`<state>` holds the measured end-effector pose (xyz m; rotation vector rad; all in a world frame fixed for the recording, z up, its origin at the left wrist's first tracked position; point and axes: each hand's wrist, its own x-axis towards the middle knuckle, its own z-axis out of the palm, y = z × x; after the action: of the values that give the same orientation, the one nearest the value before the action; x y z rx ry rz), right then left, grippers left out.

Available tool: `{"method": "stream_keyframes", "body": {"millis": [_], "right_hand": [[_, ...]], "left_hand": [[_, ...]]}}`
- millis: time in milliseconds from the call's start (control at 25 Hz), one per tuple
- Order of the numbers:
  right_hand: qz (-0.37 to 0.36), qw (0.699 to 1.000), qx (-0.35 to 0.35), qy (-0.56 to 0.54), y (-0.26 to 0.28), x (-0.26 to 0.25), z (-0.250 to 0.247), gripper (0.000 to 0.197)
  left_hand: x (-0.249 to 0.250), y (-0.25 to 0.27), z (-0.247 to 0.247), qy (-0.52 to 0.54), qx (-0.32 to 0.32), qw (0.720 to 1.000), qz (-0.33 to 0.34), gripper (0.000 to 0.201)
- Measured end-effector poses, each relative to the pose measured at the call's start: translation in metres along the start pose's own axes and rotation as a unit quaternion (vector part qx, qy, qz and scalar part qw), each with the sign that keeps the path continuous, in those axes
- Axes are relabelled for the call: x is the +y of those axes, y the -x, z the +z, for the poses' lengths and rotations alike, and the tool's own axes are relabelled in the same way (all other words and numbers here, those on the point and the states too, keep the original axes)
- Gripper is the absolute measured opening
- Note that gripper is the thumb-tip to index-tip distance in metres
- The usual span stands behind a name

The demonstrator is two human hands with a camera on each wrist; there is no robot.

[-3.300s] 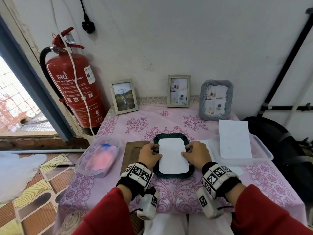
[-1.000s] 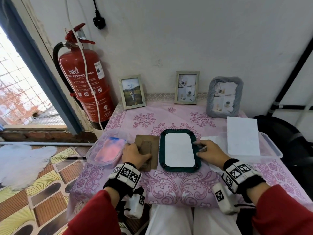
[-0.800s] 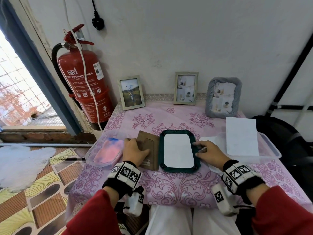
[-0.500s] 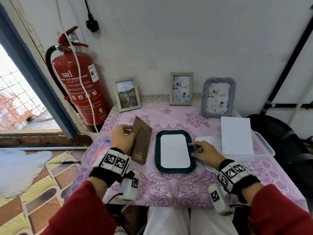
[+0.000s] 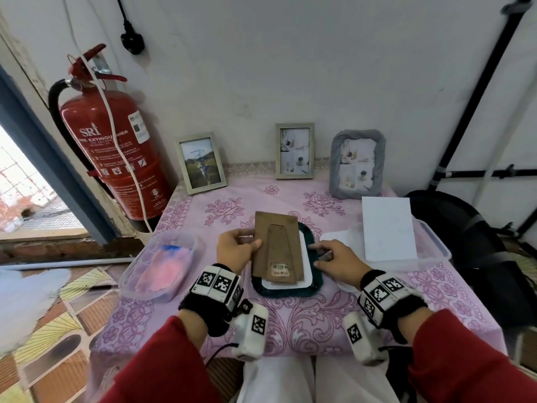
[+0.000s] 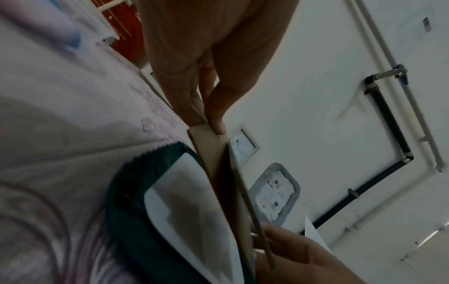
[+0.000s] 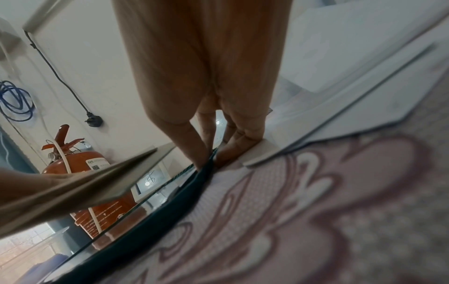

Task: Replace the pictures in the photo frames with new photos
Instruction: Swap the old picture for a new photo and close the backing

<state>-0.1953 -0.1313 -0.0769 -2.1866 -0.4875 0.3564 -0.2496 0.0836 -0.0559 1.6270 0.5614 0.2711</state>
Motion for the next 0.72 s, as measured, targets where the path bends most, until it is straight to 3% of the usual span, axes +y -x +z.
{"method": "stream_keyframes", "body": {"millis": [440,720], "right_hand": [[0.013,1.0,0.006,0.005,-0.001,0.001,0.001,0.043],[0.014,1.0,0.008,0.015,-0.003,0.003,0.002,0.042]], "left_hand": [[-0.02,-0.002,0.019,-0.017,0.004,0.999,-0.036,0.03],[-0.025,0.002,0.017,-0.086,0.008,0.996,0.016,0.033]]}}
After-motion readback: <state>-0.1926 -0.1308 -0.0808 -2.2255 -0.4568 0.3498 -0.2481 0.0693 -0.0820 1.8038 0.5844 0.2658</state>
